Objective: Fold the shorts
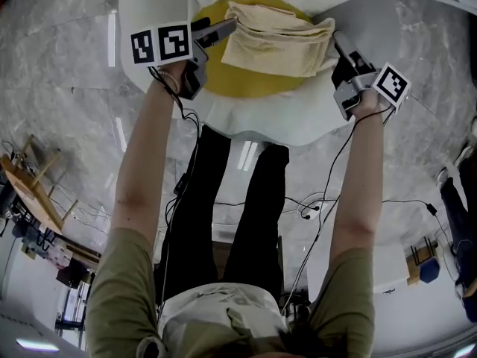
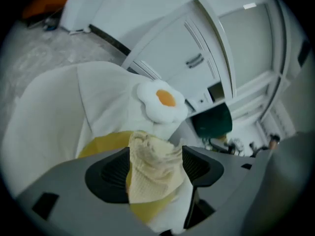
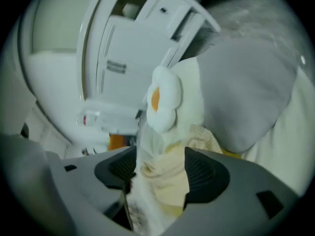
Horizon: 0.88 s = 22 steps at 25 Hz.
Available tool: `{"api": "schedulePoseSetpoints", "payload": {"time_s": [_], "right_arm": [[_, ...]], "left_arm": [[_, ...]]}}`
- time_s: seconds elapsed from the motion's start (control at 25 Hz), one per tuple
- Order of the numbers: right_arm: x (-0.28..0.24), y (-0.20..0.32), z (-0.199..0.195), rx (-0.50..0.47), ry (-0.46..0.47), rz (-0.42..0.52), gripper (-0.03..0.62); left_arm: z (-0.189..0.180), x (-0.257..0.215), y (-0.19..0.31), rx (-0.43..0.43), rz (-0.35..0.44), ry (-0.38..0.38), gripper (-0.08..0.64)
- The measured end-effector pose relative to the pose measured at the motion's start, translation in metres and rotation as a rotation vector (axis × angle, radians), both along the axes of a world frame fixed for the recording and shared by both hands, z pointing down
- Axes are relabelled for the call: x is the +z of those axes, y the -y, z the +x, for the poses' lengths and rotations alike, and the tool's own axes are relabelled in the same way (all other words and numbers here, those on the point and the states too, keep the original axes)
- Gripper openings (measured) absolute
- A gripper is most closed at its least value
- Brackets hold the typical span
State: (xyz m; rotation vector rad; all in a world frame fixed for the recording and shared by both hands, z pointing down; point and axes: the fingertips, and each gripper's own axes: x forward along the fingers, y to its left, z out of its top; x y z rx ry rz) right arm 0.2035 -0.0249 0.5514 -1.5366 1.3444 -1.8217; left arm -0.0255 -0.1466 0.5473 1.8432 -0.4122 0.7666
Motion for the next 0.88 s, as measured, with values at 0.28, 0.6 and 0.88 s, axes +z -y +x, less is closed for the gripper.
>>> {"api": "schedulePoseSetpoints", "payload": {"time_s": [0.28, 0.6, 0.88], "right_arm": [[0.063, -0.034, -0.034, -0.906, -0.773, -0.202, 0.295], [0.091, 0.003, -0.032, -1.343, -0.983, -0.022, 0.267], [0.081, 0.021, -0.007, -1.195, -1.051, -0.093, 0.052]], "left_arm": [[-0.006, 0.052, -0.024, 0.82, 0.77, 0.41, 0.322], [0.038, 0.065, -0.015, 1.199, 0.943, 0.273, 0.289], [0.049, 0.04, 0.025, 0.94, 1.198, 0.417, 0.093]]}}
